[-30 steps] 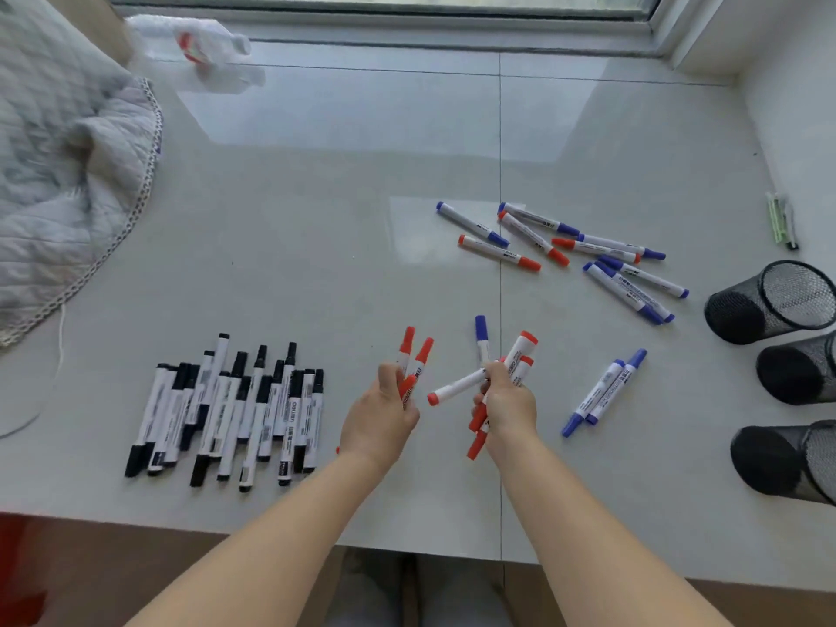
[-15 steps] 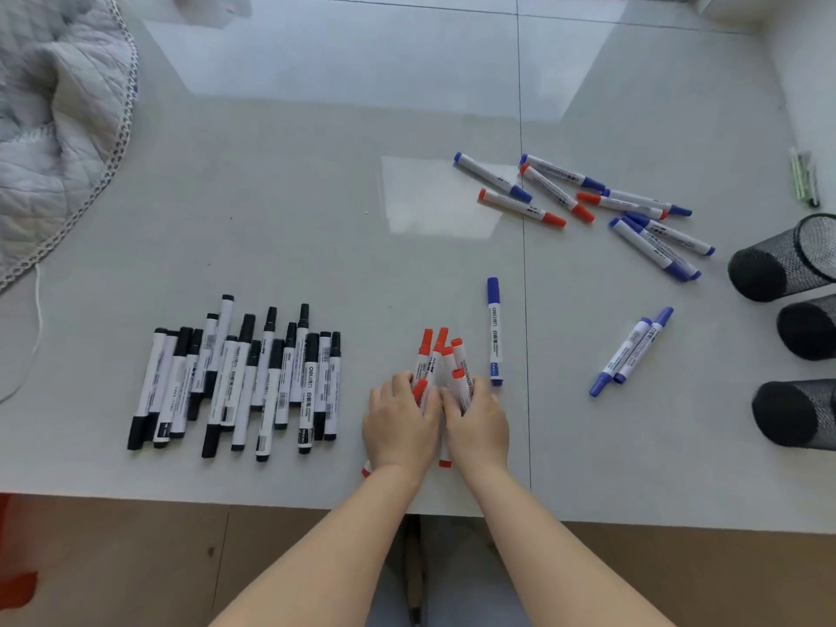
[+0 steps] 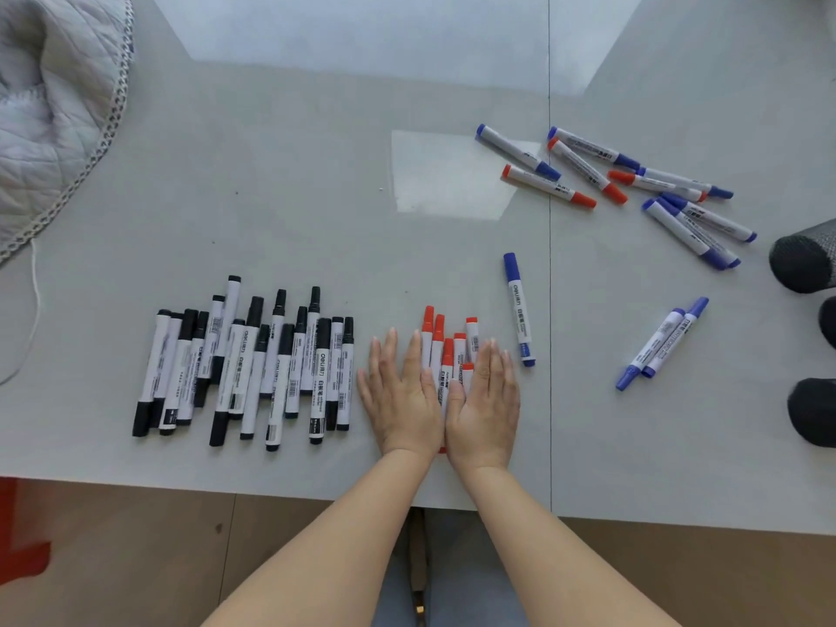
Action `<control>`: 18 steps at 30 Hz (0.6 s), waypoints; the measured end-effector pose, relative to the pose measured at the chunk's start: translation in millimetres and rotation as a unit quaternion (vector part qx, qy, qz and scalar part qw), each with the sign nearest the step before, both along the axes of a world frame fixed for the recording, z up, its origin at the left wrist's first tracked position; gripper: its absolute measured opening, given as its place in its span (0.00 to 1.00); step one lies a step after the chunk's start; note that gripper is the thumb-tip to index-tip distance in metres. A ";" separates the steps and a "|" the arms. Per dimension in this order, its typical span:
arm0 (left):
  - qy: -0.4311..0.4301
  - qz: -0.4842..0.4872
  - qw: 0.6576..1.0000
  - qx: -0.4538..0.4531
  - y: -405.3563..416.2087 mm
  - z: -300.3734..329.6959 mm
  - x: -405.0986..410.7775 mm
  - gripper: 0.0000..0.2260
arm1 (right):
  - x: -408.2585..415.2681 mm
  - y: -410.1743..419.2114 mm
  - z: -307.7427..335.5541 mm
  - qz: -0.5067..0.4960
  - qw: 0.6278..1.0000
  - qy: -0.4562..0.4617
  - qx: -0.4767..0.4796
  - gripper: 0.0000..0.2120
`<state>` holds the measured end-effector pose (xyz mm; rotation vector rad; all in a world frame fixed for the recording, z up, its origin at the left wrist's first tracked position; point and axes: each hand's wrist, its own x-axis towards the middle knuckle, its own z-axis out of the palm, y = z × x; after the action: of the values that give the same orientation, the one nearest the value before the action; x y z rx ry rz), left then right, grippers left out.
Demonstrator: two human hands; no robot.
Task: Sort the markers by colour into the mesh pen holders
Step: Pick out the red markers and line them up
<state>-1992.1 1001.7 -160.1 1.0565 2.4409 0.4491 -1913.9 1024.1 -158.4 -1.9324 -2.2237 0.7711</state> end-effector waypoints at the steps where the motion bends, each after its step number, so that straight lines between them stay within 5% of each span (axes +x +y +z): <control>1: -0.005 -0.002 1.000 0.004 0.0 -0.9 -0.4 0.21 | -1.4 -0.5 -0.7 0.003 1.000 -0.003 -0.004 0.29; 12: -0.040 -0.019 0.998 0.035 -5.9 8.6 -13.4 0.26 | 1.8 4.1 8.3 0.017 1.000 0.001 -0.023 0.30; 18: -0.080 -0.045 0.992 0.082 19.1 38.8 -16.8 0.21 | 10.1 28.1 41.6 0.053 0.995 0.049 0.063 0.18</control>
<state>-2008.9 1020.8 -121.3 1.1445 2.2365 0.6868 -1903.9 1052.3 -116.8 -1.6947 -2.2724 0.7022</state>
